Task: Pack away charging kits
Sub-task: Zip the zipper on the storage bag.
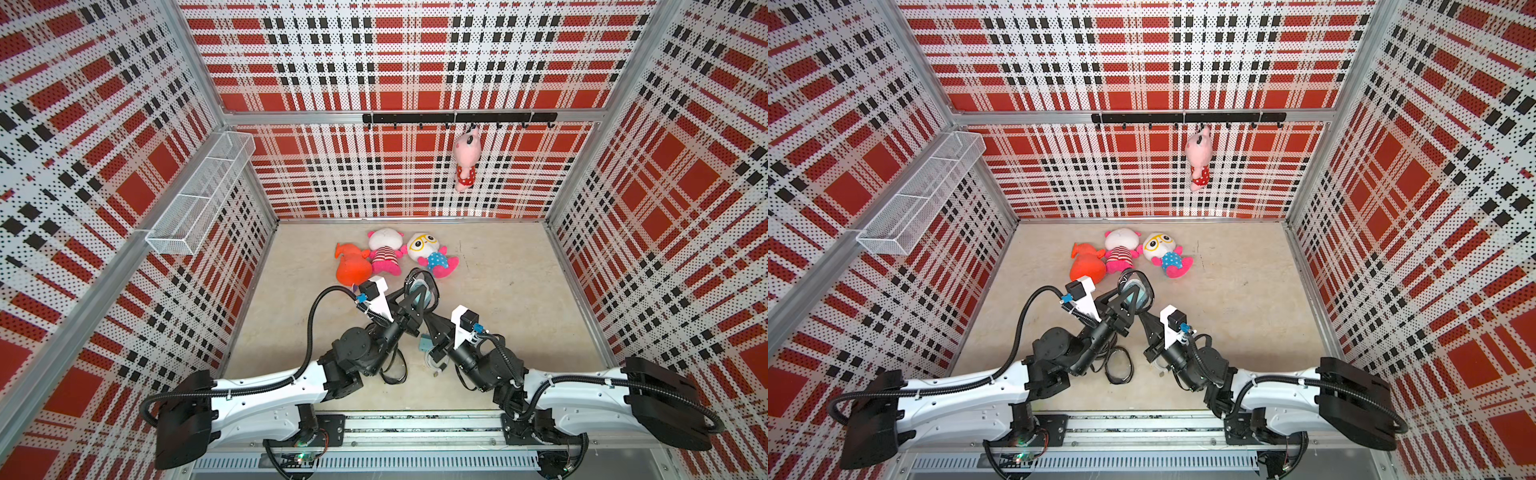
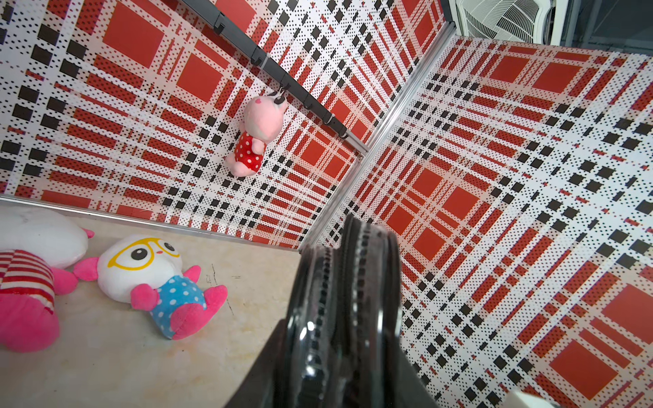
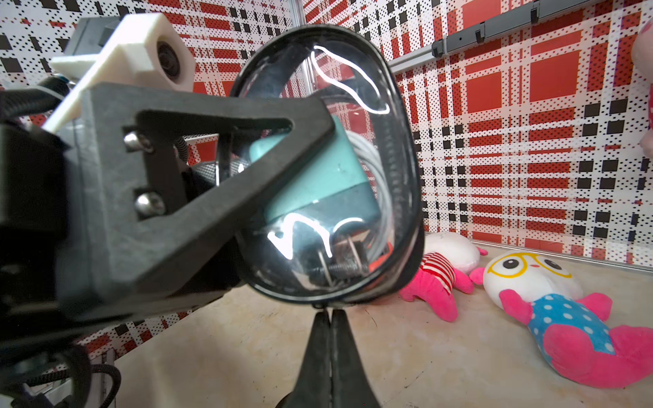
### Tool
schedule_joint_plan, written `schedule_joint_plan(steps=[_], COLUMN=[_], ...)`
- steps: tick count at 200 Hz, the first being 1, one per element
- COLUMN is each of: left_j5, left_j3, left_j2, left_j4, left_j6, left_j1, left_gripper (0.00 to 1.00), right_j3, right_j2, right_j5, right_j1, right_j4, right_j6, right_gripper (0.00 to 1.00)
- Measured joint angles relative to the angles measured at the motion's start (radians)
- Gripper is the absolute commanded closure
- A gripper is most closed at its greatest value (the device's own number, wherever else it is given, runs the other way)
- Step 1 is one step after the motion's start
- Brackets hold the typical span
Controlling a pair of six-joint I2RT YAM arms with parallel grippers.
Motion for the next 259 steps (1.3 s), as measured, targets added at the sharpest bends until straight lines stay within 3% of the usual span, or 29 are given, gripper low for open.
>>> schedule_joint_plan(steps=[105, 155, 240, 259], left_j5=[0.071, 0.177, 0.248, 0.256], left_j3=[-0.020, -0.020, 0.027, 0.045], left_j2=[-0.024, -0.034, -0.010, 0.009], left_j4=[-0.007, -0.030, -0.099, -0.105], left_j6=[-0.042, -0.079, -0.084, -0.084], left_j1=[0.032, 0.071, 0.097, 0.103], left_gripper=[1.00, 1.00, 1.00, 0.86], right_j3=[-0.017, -0.018, -0.003, 0.011], right_j2=[-0.017, -0.090, -0.192, -0.196], right_j5=[-0.016, -0.049, -0.127, -0.119], right_j1=[-0.043, -0.076, -0.126, -0.112], right_j4=[-0.006, -0.085, -0.252, -0.269], right_j6=[-0.004, -0.054, -0.142, -0.157], right_gripper=[1.00, 1.00, 1.00, 1.00])
